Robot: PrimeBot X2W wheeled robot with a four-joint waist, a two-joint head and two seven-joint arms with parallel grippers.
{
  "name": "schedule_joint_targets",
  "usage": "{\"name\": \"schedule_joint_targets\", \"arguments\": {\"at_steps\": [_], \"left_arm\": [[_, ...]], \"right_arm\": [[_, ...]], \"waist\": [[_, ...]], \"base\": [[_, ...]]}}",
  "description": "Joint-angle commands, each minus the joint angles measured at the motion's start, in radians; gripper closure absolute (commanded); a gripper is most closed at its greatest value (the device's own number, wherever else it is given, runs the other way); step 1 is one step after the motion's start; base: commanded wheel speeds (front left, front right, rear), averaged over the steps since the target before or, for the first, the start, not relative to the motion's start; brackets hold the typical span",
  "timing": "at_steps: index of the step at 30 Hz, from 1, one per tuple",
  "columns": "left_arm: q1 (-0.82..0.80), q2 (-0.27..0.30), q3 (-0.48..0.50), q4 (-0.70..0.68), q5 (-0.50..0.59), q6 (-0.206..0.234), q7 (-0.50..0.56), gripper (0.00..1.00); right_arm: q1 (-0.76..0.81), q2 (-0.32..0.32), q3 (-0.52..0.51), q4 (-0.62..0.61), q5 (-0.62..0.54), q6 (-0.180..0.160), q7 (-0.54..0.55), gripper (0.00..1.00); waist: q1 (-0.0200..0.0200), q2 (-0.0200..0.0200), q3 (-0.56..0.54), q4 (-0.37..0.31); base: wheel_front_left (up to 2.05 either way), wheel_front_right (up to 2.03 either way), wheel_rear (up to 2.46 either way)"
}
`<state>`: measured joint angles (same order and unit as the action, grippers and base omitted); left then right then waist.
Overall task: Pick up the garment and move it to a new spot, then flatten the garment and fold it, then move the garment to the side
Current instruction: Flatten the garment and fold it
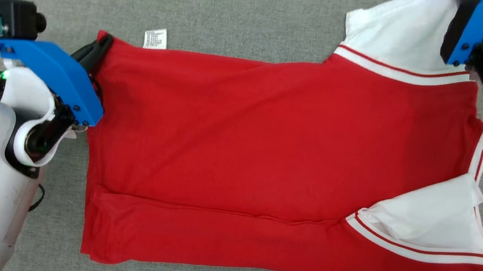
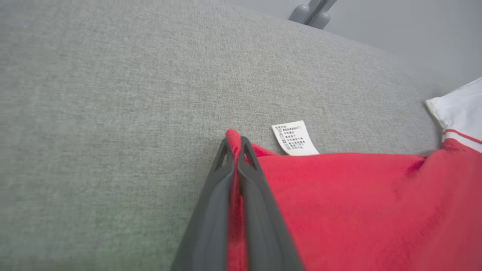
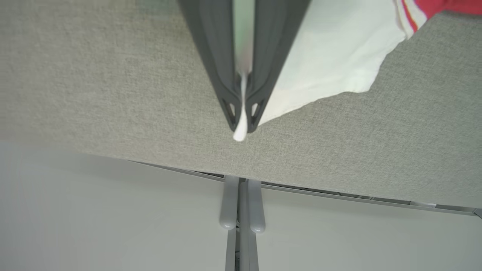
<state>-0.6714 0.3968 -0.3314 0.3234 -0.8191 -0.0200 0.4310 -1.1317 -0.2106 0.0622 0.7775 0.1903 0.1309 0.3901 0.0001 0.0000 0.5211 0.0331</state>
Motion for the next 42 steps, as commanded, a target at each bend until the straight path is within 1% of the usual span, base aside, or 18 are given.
{"name": "schedule_joint_targets", "arguments": {"at_steps": [1, 7, 13, 19, 21, 24, 26, 32, 37, 39, 42], "left_arm": [[0.012, 0.000, 0.017, 0.003, -0.004, -0.003, -0.023, 1.00], [0.086, -0.043, 0.061, 0.004, -0.033, 0.012, -0.143, 1.00], [0.184, -0.099, 0.086, 0.002, -0.055, 0.004, -0.259, 1.00], [0.268, -0.128, 0.087, 0.000, -0.051, -0.024, -0.362, 1.00], [0.288, -0.136, 0.078, -0.001, -0.047, -0.041, -0.390, 1.00], [0.321, -0.141, 0.074, 0.009, -0.037, -0.050, -0.429, 1.00], [0.343, -0.130, 0.065, 0.015, -0.010, -0.037, -0.452, 1.00], [0.410, -0.151, 0.064, 0.004, -0.005, -0.004, -0.486, 1.00], [0.466, -0.168, 0.066, -0.024, -0.011, 0.022, -0.505, 1.00], [0.478, -0.175, 0.065, -0.030, -0.016, 0.020, -0.512, 1.00], [0.487, -0.171, 0.069, -0.026, -0.011, 0.032, -0.521, 1.00]], "right_arm": [[0.024, -0.012, 0.000, -0.012, 0.014, 0.000, -0.008, 1.00], [0.111, -0.031, 0.007, -0.070, 0.092, 0.000, -0.033, 1.00], [0.248, -0.074, 0.006, -0.181, 0.178, 0.000, -0.027, 1.00], [0.418, -0.105, -0.022, -0.337, 0.229, 0.000, 0.006, 1.00], [0.477, -0.105, -0.031, -0.388, 0.243, 0.000, 0.028, 1.00], [0.567, -0.095, -0.047, -0.464, 0.257, 0.000, 0.066, 1.00], [0.623, -0.091, -0.060, -0.513, 0.259, 0.000, 0.087, 1.00], [0.742, -0.083, -0.094, -0.613, 0.260, 0.000, 0.130, 1.00], [0.841, -0.052, -0.136, -0.687, 0.266, 0.000, 0.155, 1.00], [0.879, -0.036, -0.152, -0.715, 0.266, 0.000, 0.161, 1.00], [0.929, -0.013, -0.167, -0.753, 0.268, 0.000, 0.173, 1.00]], "waist": [[-0.0001, 0.0000, -0.020, -0.011], [-0.0001, 0.0000, -0.073, -0.013], [-0.0001, 0.0000, -0.133, -0.004], [-0.0001, 0.0000, -0.174, -0.003], [-0.0001, 0.0000, -0.185, -0.003], [-0.0001, 0.0000, -0.204, -0.007], [-0.0001, 0.0000, -0.215, -0.012], [-0.0001, 0.0000, -0.239, -0.019], [-0.0001, 0.0000, -0.259, -0.020], [-0.0001, 0.0000, -0.264, -0.019], [-0.0001, 0.0000, -0.267, -0.020]], "base": [[0.00, 0.00, 0.00], [0.00, 0.00, 0.00], [0.00, 0.00, 0.00], [0.00, 0.00, 0.00], [0.00, 0.00, 0.00], [0.00, 0.00, 0.00], [0.00, 0.00, 0.00], [0.00, 0.00, 0.00], [0.00, 0.00, 0.00], [0.00, 0.00, 0.00], [0.00, 0.00, 0.00]]}}
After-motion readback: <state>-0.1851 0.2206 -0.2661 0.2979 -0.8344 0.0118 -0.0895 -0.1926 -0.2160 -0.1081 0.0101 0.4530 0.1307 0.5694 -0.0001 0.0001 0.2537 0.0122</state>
